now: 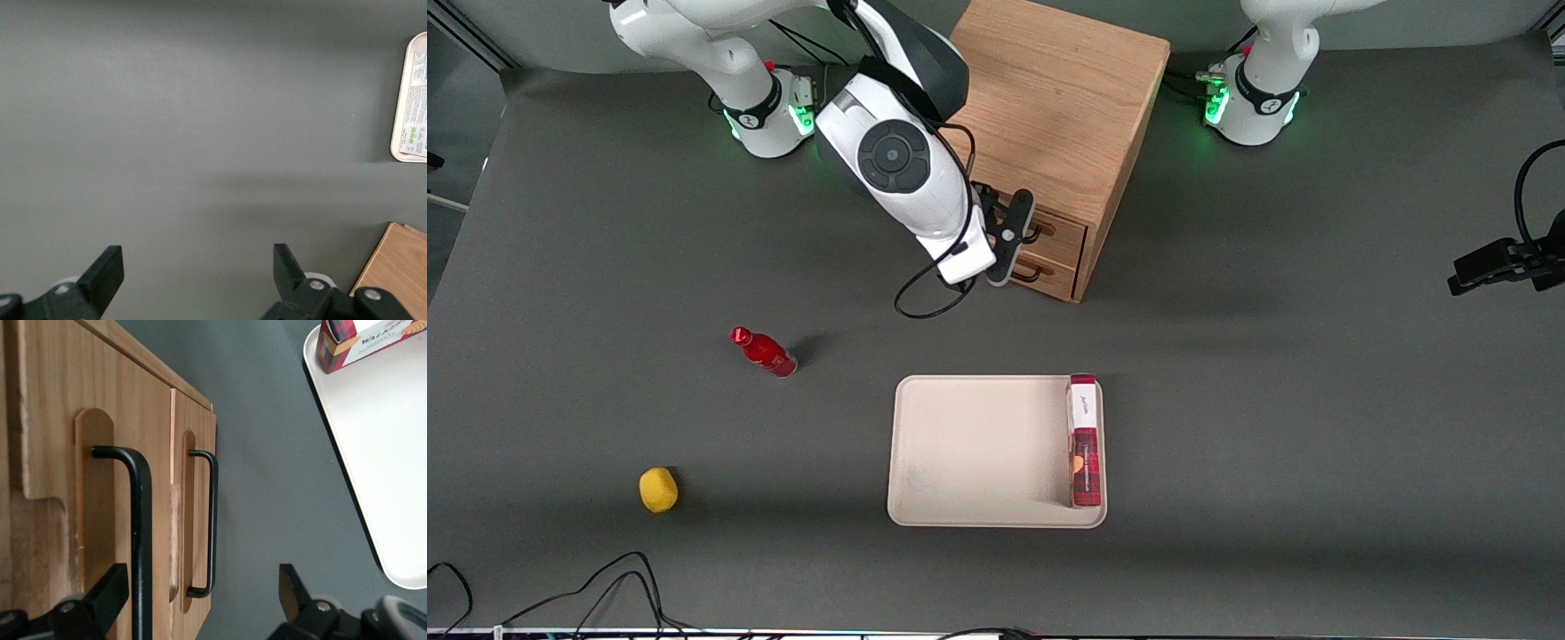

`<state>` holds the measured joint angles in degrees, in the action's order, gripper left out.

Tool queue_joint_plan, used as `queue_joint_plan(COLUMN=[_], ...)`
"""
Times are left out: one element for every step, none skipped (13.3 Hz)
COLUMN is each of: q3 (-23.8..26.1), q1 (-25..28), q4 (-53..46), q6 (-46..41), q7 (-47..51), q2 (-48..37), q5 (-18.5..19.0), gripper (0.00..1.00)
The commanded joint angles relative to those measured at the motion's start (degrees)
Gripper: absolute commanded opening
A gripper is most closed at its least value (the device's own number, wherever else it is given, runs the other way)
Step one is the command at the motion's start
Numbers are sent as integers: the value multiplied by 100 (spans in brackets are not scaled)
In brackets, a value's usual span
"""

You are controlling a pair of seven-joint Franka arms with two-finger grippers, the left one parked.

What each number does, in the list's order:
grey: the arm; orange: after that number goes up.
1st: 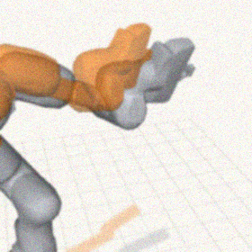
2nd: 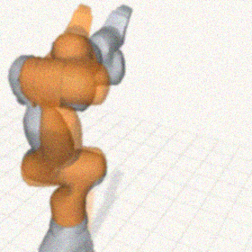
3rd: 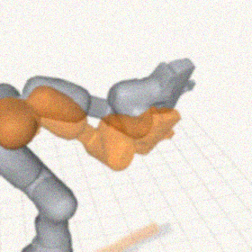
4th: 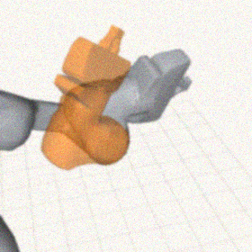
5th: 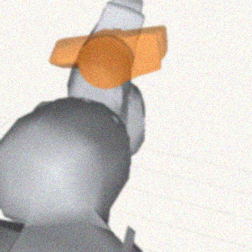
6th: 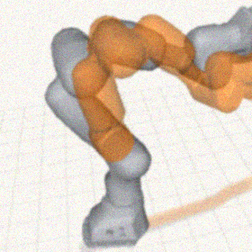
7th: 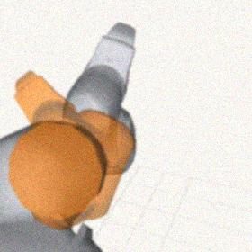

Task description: Open upper drawer

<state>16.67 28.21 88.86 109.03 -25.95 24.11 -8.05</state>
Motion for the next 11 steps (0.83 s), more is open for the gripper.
queue_joint_plan(q3=[3,3,3,3,3,3,3,3,3,3,3], q1=[0,0,0,0,-17,-26,-26,-26,-26,-44,-70], q4=[210,210,210,202,202,193,193,184,184,184,175], q6=[119,162,189,198,198,207,233,242,251,268,268], q7=[-33,-33,-24,-24,-24,-24,-24,-15,-15,-15,-6], q2=[-170,-170,-153,-144,-135,-117,-109,-91,-82,-82,-73], q5=[93,93,145,242,251,260,304,383,401,401,401], gripper=[100,100,100,100,100,100,100,100,100,100,100])
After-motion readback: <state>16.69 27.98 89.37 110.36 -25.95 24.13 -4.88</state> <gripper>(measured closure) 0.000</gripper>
